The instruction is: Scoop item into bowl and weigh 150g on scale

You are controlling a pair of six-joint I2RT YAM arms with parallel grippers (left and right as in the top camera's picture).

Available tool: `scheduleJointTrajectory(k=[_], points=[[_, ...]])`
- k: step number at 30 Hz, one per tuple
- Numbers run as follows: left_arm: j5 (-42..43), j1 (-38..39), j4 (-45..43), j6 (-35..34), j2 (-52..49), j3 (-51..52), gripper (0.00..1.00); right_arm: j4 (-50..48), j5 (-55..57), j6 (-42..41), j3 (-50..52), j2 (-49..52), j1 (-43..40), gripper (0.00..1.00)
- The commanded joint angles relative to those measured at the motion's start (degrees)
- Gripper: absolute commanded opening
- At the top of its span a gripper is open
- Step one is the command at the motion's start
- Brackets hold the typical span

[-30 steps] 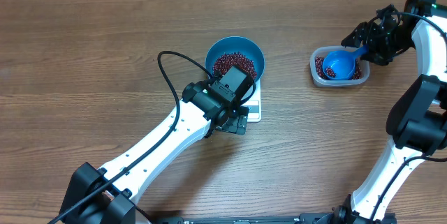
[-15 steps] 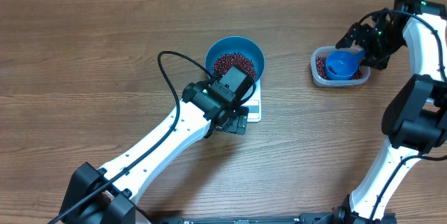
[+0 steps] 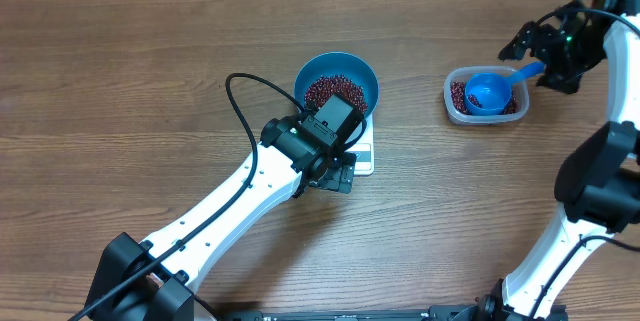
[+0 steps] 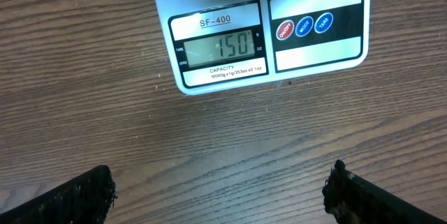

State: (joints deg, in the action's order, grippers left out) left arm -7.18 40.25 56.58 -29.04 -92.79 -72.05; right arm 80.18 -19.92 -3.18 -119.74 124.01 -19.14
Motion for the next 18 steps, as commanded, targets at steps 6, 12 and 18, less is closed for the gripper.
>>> scheduleJointTrajectory(k=[6, 12, 18], points=[[-0.90, -0.11, -0.04, -0.98, 0.94, -0.96, 1.00, -0.09, 6.62, 0.44, -0.61, -2.49, -0.15, 1.00], [-0.87, -0.11, -0.04, -1.01, 0.94, -0.96, 1.00, -0.42, 5.77, -0.17, -0.61, -2.49, -0.15, 1.00], [-0.87, -0.11, -0.04, -0.98, 0.94, -0.96, 0.99, -0.39, 5.77, -0.20, -0.61, -2.49, -0.15, 1.00]])
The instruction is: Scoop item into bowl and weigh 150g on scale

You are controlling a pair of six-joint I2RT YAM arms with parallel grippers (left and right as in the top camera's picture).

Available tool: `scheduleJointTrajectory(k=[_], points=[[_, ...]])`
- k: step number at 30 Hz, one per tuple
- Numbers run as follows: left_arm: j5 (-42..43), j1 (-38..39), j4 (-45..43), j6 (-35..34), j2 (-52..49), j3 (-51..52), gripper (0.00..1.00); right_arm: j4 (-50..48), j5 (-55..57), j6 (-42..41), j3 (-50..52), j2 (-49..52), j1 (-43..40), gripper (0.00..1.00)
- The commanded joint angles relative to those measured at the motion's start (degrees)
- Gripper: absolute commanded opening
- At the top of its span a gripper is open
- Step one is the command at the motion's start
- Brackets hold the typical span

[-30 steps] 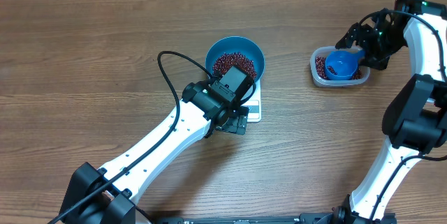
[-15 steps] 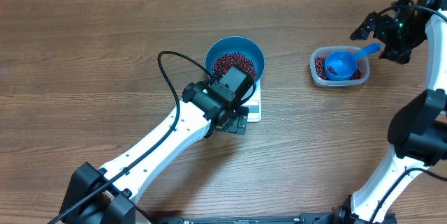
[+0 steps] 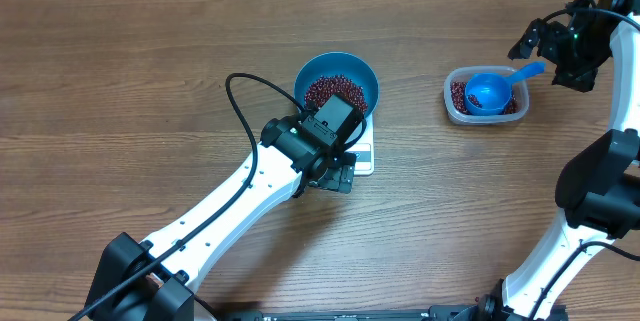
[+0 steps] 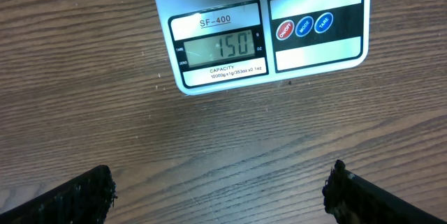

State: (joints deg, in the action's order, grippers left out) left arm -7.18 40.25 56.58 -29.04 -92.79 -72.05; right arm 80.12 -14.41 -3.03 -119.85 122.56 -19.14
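A blue bowl (image 3: 337, 85) holding red beans stands on the white scale (image 4: 265, 35). The scale's display (image 4: 222, 45) reads 150. My left gripper (image 4: 221, 185) hovers open over bare wood just in front of the scale, its fingers (image 4: 84, 196) wide apart with nothing between them. The blue scoop (image 3: 488, 91) lies in a clear container (image 3: 452, 101) of beans at the right, its handle pointing right. My right gripper (image 3: 556, 53) is just beyond the handle's end, open and apart from it.
Wooden table (image 3: 120, 91) all round. My left arm (image 3: 230, 211) runs diagonally from the bottom left to the scale. My right arm (image 3: 600, 181) stands along the right edge.
My right gripper has shifted a little to the right and up, further from the scoop's handle. The left gripper, bowl and the 150 reading are unchanged.
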Motion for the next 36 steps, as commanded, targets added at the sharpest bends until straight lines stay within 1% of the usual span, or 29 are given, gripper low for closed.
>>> scheduleJointTrajectory(k=[1, 36], points=[[-0.90, -0.11, -0.04, -1.01, 0.94, -0.96, 1.00, -0.33, 0.26, -0.33, -0.50, -1.05, -0.15, 1.00], [-0.72, -0.11, -1.14, -1.01, 0.94, -0.96, 1.00, -0.33, 0.26, -0.35, -0.50, -1.05, -0.15, 1.00]])
